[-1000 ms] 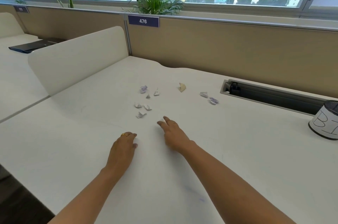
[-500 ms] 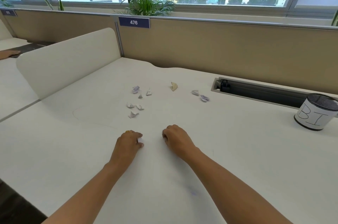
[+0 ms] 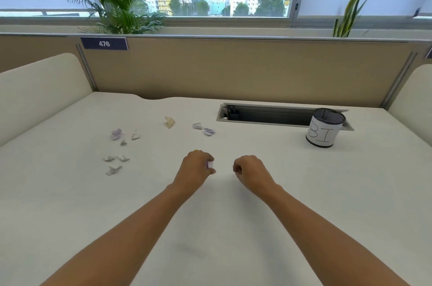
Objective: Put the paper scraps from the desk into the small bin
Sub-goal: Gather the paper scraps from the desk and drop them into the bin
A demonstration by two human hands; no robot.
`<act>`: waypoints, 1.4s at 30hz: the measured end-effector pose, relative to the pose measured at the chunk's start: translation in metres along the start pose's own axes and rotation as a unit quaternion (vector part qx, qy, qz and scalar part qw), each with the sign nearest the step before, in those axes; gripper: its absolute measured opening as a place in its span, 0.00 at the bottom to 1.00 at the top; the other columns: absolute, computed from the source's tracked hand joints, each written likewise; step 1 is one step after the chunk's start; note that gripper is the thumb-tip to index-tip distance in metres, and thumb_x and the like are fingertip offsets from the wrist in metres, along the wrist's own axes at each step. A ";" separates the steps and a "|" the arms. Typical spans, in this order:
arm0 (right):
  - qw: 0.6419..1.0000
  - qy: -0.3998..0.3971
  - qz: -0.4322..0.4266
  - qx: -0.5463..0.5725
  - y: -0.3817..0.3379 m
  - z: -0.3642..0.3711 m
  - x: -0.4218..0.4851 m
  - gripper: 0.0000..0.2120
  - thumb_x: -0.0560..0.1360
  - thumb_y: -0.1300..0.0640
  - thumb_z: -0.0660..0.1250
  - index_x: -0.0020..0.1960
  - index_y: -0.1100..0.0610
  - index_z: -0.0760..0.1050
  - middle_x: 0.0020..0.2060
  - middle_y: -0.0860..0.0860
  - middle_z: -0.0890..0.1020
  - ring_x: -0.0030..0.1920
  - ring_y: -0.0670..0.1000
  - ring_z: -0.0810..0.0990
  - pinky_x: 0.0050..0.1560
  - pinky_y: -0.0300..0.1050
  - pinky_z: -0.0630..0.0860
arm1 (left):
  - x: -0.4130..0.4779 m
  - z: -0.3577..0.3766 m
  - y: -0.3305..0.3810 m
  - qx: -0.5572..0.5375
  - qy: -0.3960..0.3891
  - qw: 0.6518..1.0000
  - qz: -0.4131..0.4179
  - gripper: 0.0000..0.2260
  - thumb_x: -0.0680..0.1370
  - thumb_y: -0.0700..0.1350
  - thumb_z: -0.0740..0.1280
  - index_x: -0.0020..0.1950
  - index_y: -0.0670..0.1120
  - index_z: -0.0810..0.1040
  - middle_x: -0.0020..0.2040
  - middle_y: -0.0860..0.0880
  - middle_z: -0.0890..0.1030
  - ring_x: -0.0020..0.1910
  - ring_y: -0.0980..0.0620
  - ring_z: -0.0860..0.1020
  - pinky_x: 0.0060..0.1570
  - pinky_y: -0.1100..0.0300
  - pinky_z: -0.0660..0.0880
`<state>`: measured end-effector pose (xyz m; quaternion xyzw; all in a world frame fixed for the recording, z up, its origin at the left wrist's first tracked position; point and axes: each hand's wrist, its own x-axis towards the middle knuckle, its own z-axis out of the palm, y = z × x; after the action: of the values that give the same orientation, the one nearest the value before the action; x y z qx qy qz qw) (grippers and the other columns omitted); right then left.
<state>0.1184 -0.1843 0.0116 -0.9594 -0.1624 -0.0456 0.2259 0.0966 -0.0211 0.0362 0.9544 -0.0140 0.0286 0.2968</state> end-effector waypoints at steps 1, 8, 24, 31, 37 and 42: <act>1.000 0.017 0.013 0.000 0.011 -0.010 -0.002 0.10 0.73 0.69 0.60 0.46 0.64 0.80 0.46 0.58 0.83 0.47 0.56 0.80 0.48 0.44 0.75 | 0.008 0.006 0.015 -0.003 -0.011 1.000 0.015 0.16 0.72 0.41 0.71 0.60 0.41 0.78 0.56 0.41 0.80 0.58 0.45 0.76 0.59 0.58 0.70; 0.990 0.116 0.082 -0.010 0.082 -0.072 -0.006 0.08 0.75 0.66 0.63 0.50 0.63 0.79 0.44 0.60 0.84 0.43 0.57 0.81 0.41 0.40 0.72 | 0.063 0.042 0.119 -0.032 -0.055 0.994 0.092 0.18 0.72 0.43 0.72 0.59 0.39 0.77 0.59 0.41 0.80 0.57 0.43 0.77 0.58 0.56 0.73; 0.909 0.302 0.273 0.084 0.192 -0.171 0.031 0.06 0.70 0.61 0.70 0.47 0.62 0.79 0.44 0.59 0.85 0.47 0.58 0.82 0.51 0.48 0.76 | 0.173 0.093 0.262 -0.238 -0.095 0.966 0.027 0.13 0.69 0.45 0.74 0.30 0.43 0.74 0.34 0.44 0.79 0.50 0.43 0.83 0.56 0.49 0.79; 0.897 0.317 0.284 0.117 0.213 -0.169 0.050 0.07 0.71 0.64 0.69 0.48 0.64 0.79 0.45 0.62 0.84 0.47 0.59 0.82 0.53 0.51 0.78 | 0.205 0.110 0.286 -0.235 -0.124 0.963 0.040 0.12 0.69 0.46 0.75 0.43 0.38 0.78 0.38 0.42 0.80 0.48 0.42 0.83 0.54 0.51 0.80; 0.889 0.341 0.275 0.137 0.221 -0.164 0.058 0.09 0.70 0.68 0.68 0.50 0.63 0.79 0.47 0.60 0.84 0.49 0.58 0.82 0.55 0.49 0.77 | 0.212 0.120 0.288 -0.253 -0.109 0.961 0.035 0.14 0.71 0.50 0.73 0.41 0.38 0.78 0.40 0.42 0.79 0.53 0.40 0.81 0.54 0.49 0.79; 0.882 0.366 0.264 0.134 0.220 -0.158 0.055 0.09 0.70 0.69 0.66 0.49 0.63 0.79 0.46 0.59 0.84 0.42 0.53 0.79 0.53 0.48 0.77 | 0.210 0.117 0.274 -0.303 -0.062 0.950 0.036 0.12 0.73 0.47 0.70 0.44 0.37 0.79 0.50 0.37 0.81 0.56 0.40 0.79 0.56 0.48 0.78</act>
<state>0.2410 -0.4248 0.0697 -0.8422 0.1871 -0.3100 0.3996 0.2997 -0.3152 0.1085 0.8184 -0.0748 -0.0258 0.5692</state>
